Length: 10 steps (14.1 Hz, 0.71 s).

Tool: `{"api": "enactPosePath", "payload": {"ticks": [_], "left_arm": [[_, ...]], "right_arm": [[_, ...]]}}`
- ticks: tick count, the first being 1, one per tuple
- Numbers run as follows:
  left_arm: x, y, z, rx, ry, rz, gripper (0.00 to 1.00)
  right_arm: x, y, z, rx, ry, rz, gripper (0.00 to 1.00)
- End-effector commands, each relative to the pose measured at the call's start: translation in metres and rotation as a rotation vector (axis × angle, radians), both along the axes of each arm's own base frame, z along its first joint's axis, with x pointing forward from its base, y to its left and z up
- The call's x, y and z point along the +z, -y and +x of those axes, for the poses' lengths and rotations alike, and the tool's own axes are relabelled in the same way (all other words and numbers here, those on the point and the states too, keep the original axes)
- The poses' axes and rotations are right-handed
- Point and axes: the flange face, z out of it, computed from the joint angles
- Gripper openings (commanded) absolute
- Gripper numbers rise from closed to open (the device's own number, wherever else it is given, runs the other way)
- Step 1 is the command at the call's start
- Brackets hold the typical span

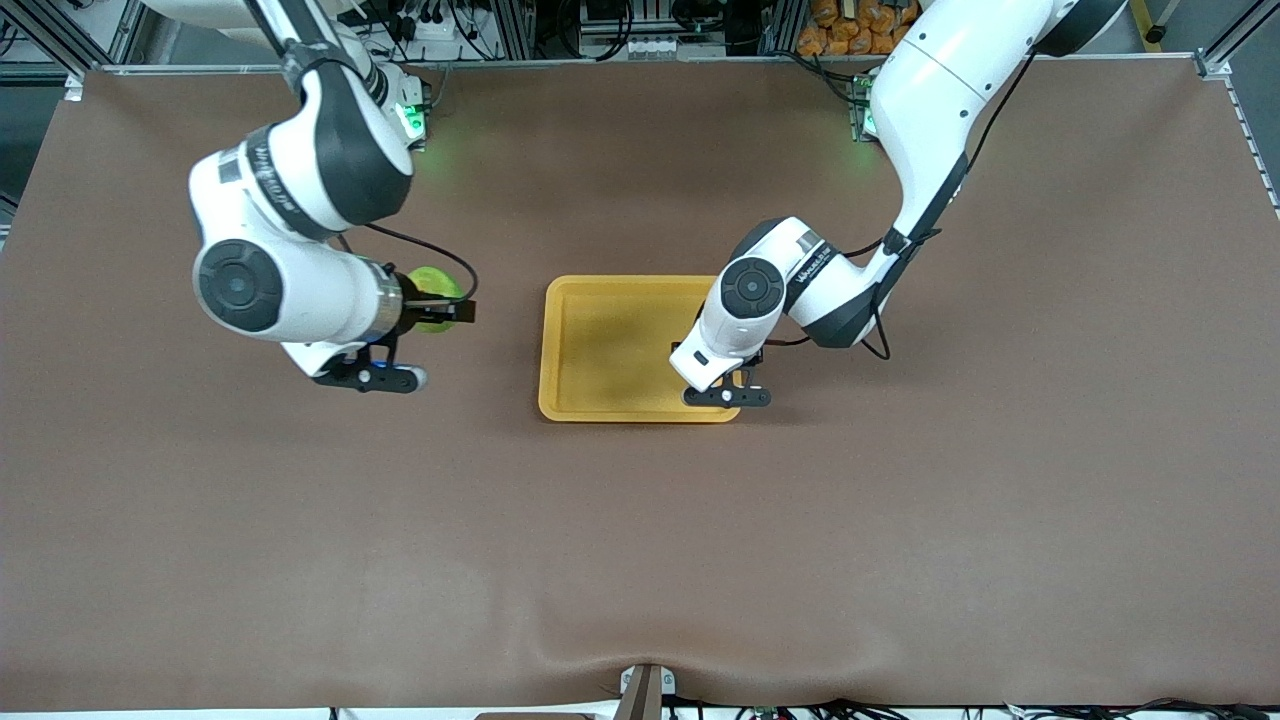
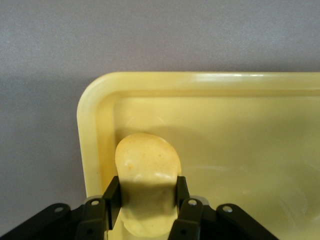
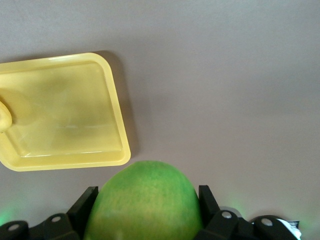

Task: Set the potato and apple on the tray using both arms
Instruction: 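Carry the potato onto the tray with the left gripper while the right gripper lifts, then open the left gripper to release the potato on the tray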

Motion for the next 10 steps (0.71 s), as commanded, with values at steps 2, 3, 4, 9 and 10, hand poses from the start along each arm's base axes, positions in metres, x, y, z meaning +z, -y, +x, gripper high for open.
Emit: {"api": "enactPosePath", "payload": {"ticks": [2,3,4,9,10], "left_arm": [[-0.003,0.000,0.002,-0.017,0.002,0.022,0.31],[-0.004,0.000,0.002,-0.017,0.002,0.022,0.35],[-0.006,0.000,0.002,-0.017,-0.001,0.024,0.37],[-0.007,-0.003,0.004,-0.013,-0.002,0.025,1.00],[-0.006,-0.006,0.007,-0.021,0.005,0.028,1.00]], "right_arm": [[-0.017,-0.028,-0.010,-0.045,0.018,-0.008,0.00],[-0.022,-0.038,-0.014,-0.047,0.018,-0.015,0.00],[-0.028,-0.045,-0.015,-0.057,0.022,-0.020,0.00],[-0.054,-0.077,-0.021,-0.079,0.038,-0.041,0.00],[-0.058,-0.082,-0.022,-0.081,0.040,-0.044,0.00]]}}
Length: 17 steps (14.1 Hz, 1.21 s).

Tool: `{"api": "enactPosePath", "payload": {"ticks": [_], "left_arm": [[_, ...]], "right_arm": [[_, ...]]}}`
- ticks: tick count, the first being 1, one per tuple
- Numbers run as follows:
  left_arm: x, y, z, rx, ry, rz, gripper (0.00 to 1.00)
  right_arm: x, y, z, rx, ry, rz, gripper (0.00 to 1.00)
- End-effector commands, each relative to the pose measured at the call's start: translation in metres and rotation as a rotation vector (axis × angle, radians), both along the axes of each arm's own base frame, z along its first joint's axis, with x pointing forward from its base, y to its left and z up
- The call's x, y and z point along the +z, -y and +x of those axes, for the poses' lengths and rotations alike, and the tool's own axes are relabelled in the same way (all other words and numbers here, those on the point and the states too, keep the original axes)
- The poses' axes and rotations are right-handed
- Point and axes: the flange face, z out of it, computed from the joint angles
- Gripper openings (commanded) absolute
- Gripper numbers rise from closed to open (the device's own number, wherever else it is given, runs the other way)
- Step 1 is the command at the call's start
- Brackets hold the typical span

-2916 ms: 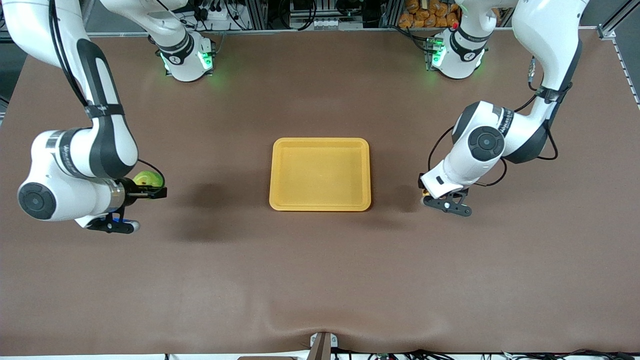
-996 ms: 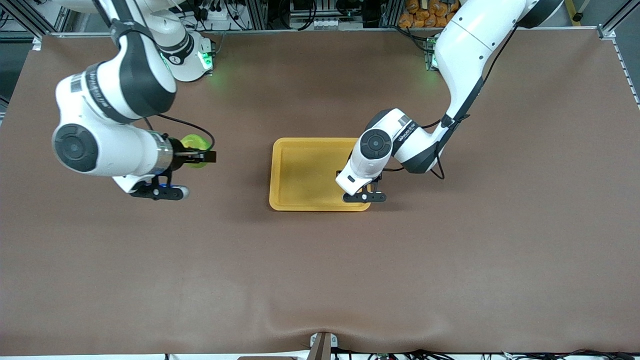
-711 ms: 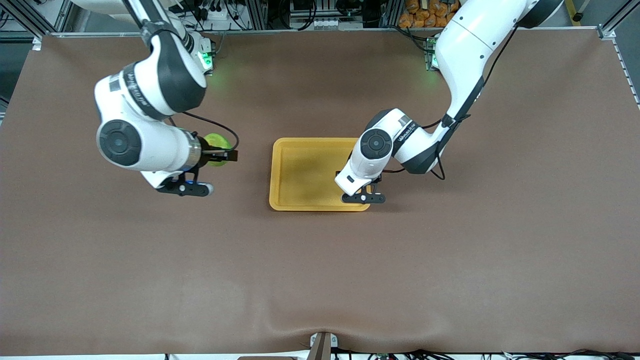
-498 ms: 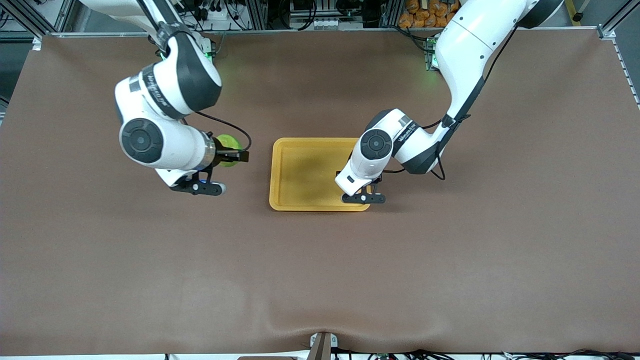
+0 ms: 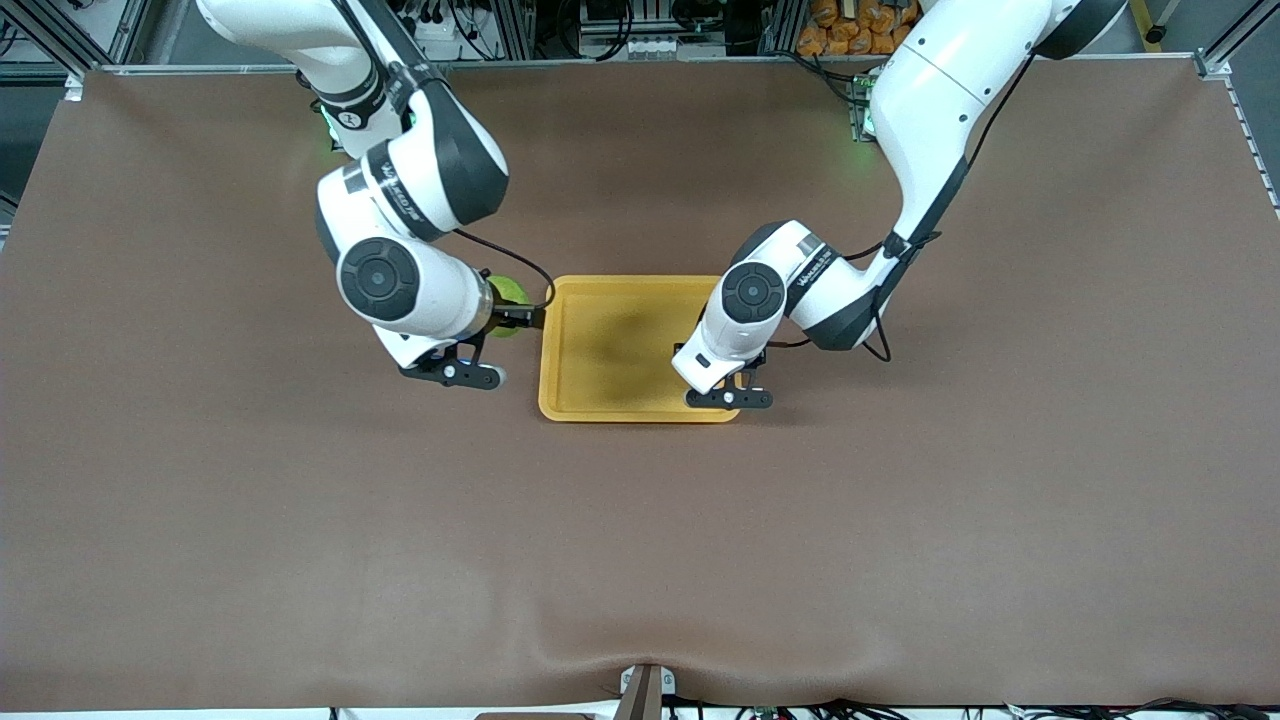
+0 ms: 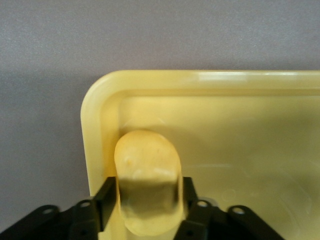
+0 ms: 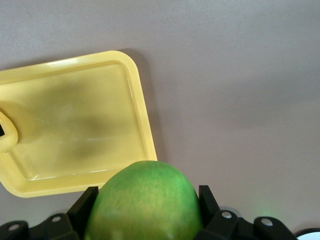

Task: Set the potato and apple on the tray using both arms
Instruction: 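Open the left gripper to release the potato on the tray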

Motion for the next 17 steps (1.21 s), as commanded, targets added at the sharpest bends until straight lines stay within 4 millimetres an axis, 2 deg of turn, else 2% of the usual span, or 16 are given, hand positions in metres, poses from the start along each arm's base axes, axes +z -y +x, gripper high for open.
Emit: {"api": "enactPosePath", "payload": {"ticks": [1,3,5,7,11,12,15,17], "left_arm": [[0.002,-0.003,0.008,-0.023,0.017,0.016,1.00],[0.013,-0.008,0.014,-0.011,0.032,0.011,1.00],[0.035,-0.019,0.026,0.008,0.062,0.004,1.00],[0.075,-0.044,0.044,0.043,0.080,0.024,1.00],[0.159,-0.114,0.089,0.146,0.038,0.102,1.00],[0.181,-0.126,0.092,0.157,0.041,0.104,1.00],[0.227,-0.173,0.103,0.145,0.082,0.100,1.00],[0.256,-0.209,0.108,0.128,0.110,0.090,1.00]], "right_arm": [[-0.009,-0.012,-0.003,-0.027,0.002,0.000,0.00],[-0.024,-0.020,-0.008,-0.022,0.015,0.001,0.00],[-0.043,-0.024,-0.013,-0.027,0.048,0.009,0.00],[-0.059,-0.028,-0.015,-0.035,0.067,0.011,0.00],[-0.078,-0.040,-0.019,-0.030,0.088,0.012,0.00],[-0.087,-0.041,-0.019,-0.032,0.095,0.011,0.00],[-0.111,-0.050,-0.023,-0.043,0.132,0.015,0.00],[-0.131,-0.066,-0.030,-0.038,0.153,0.015,0.00]]}}
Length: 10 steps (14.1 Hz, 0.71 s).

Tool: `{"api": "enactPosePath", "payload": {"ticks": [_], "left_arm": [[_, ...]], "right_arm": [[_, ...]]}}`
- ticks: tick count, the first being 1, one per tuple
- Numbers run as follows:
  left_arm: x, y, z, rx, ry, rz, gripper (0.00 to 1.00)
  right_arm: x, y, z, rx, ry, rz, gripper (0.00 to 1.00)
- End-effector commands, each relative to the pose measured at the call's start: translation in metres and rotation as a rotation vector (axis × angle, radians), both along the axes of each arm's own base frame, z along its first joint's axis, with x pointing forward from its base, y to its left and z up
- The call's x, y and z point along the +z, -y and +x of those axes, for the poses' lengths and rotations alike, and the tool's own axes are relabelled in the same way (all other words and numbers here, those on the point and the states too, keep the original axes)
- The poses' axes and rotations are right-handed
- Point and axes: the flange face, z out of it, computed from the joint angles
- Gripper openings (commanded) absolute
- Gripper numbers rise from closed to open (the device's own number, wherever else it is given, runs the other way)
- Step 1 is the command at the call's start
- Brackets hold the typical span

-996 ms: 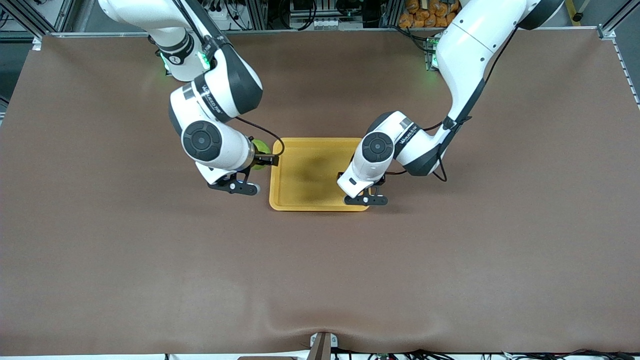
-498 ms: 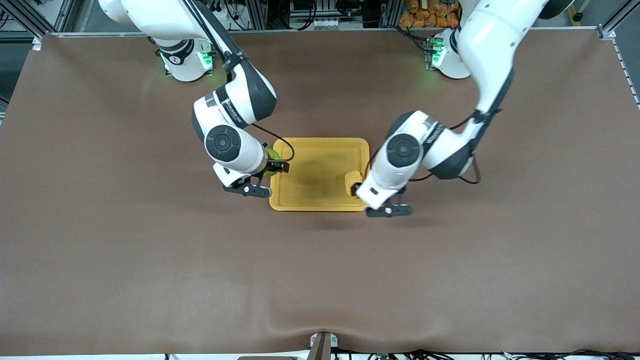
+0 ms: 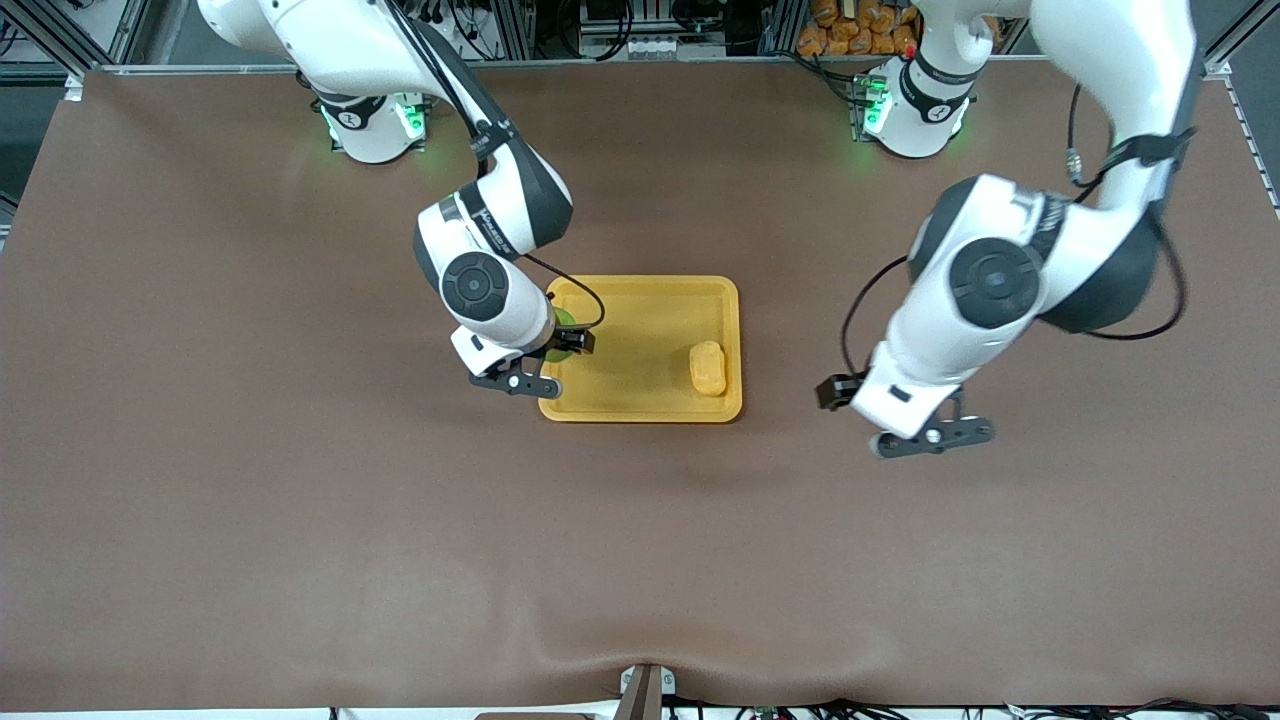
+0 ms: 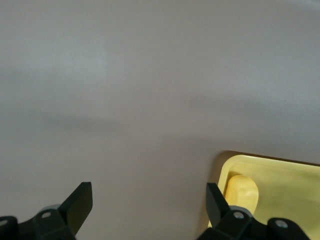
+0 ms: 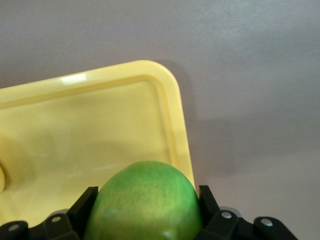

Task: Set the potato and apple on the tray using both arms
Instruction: 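Open the left gripper to release the potato on the tray, then lower the apple onto the tray with the right gripper while the left gripper withdraws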

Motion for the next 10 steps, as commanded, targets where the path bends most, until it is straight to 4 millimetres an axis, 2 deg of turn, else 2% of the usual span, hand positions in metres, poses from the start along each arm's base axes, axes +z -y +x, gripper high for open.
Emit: {"api": "enactPosePath", "payload": {"ticks": [1,6,8,10], "left_arm": [[0.038,-0.043,-0.003,-0.007,-0.004,-0.028,1.00],[0.101,-0.139,-0.015,-0.094,-0.011,-0.014,1.00],[0.118,-0.165,-0.023,-0.115,-0.018,-0.003,1.00],[0.133,-0.169,-0.032,-0.105,-0.025,0.009,1.00]], "right_arm": [[-0.021,-0.016,-0.006,-0.027,0.026,0.009,0.00],[-0.049,-0.035,-0.017,-0.045,0.050,0.004,0.00],[-0.062,-0.040,-0.020,-0.043,0.061,0.003,0.00],[-0.063,-0.040,-0.021,-0.042,0.062,0.002,0.00]]}}
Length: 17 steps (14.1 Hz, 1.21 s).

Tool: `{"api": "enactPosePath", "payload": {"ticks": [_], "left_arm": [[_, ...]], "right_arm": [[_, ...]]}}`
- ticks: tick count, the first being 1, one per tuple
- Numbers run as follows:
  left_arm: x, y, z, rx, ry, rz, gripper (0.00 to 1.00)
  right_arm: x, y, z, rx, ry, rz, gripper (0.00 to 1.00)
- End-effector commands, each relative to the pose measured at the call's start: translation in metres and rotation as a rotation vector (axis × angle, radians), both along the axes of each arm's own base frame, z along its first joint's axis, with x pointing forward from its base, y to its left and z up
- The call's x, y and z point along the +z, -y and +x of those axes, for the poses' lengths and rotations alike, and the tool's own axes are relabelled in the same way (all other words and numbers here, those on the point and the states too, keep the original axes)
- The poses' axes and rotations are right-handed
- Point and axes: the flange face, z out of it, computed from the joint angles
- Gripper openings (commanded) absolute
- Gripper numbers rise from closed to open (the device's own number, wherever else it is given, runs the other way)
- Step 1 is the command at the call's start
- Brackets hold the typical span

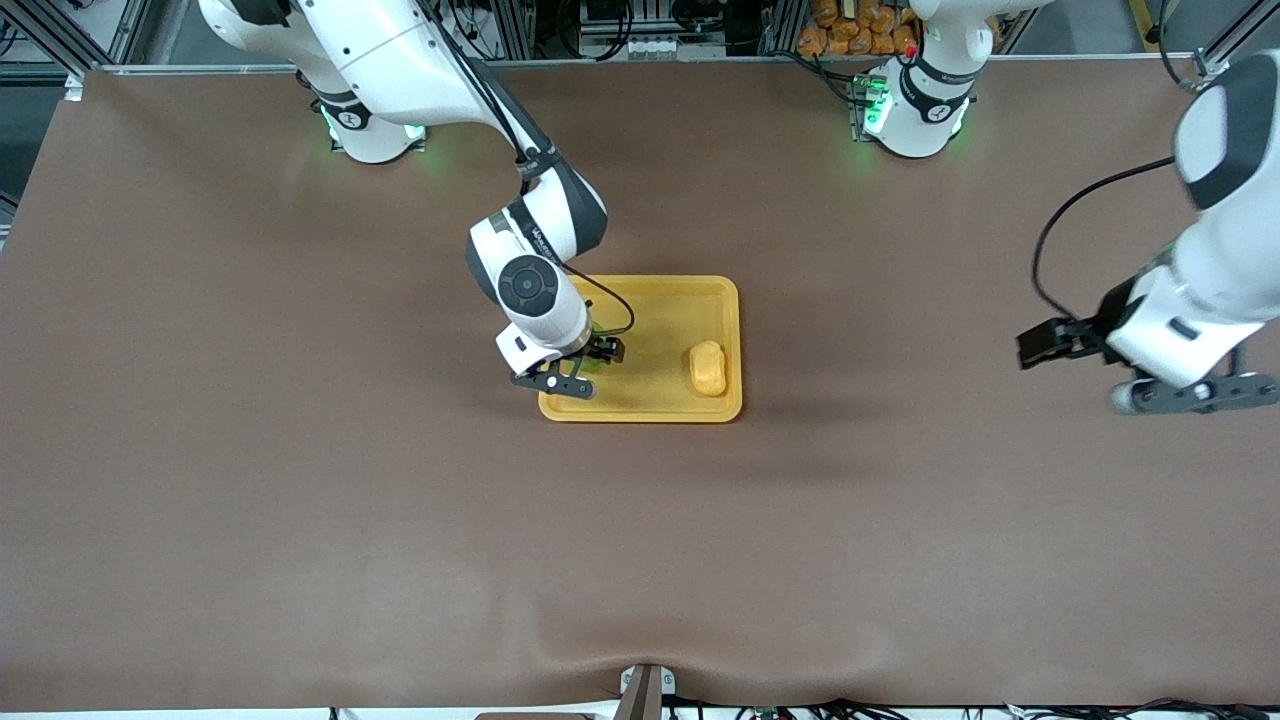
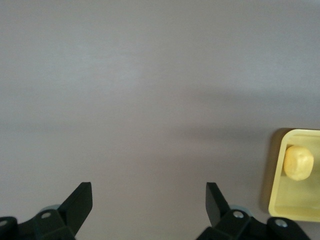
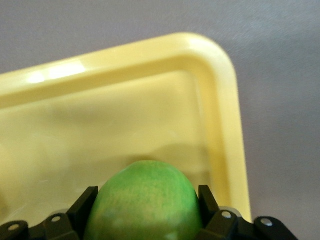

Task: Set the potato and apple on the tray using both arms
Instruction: 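Lower the apple onto the tray with the right gripper while the left gripper withdraws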

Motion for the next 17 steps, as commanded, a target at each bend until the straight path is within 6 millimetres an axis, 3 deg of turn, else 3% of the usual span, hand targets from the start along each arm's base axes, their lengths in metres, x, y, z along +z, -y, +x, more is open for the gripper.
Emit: {"api": "enactPosePath", "payload": {"ticks": [1,4,6,10,12,17], "left_arm": [[0.025,-0.001,-0.019,-0.005,-0.013,0.008,1.00],[0.045,-0.002,-0.035,-0.007,-0.014,0.021,1.00],[0.059,0.003,-0.050,-0.027,-0.031,0.035,1.00],[0.083,-0.008,-0.073,-0.048,-0.040,0.012,1.00],[0.089,-0.023,-0.082,-0.047,-0.047,0.014,1.00],[0.093,-0.035,-0.094,-0.021,-0.043,-0.018,1.00]], "right_arm": [[0.000,-0.002,-0.001,-0.020,0.003,0.006,0.09],[-0.002,0.000,0.001,-0.017,0.007,-0.003,0.44],[-0.002,0.001,0.002,-0.012,0.011,-0.006,1.00],[0.005,0.007,0.007,-0.008,0.011,-0.006,1.00],[0.010,0.009,0.009,-0.010,0.005,-0.007,1.00],[0.057,0.032,0.026,-0.036,-0.027,-0.002,1.00]]}}
